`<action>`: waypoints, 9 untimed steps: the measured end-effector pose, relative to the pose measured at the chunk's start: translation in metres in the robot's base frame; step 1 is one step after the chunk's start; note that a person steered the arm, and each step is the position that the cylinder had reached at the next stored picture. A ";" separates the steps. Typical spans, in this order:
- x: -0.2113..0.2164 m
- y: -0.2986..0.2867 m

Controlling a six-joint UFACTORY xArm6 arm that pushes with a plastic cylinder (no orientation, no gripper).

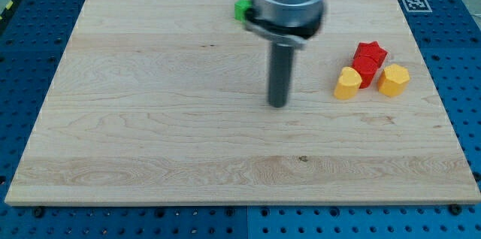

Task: Place the yellow heart parallel to the red circle

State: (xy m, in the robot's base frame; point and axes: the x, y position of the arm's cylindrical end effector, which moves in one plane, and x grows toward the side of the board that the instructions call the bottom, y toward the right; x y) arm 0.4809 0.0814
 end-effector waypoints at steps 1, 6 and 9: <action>0.013 0.075; -0.007 0.110; -0.028 0.106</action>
State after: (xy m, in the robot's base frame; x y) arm 0.4532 0.1870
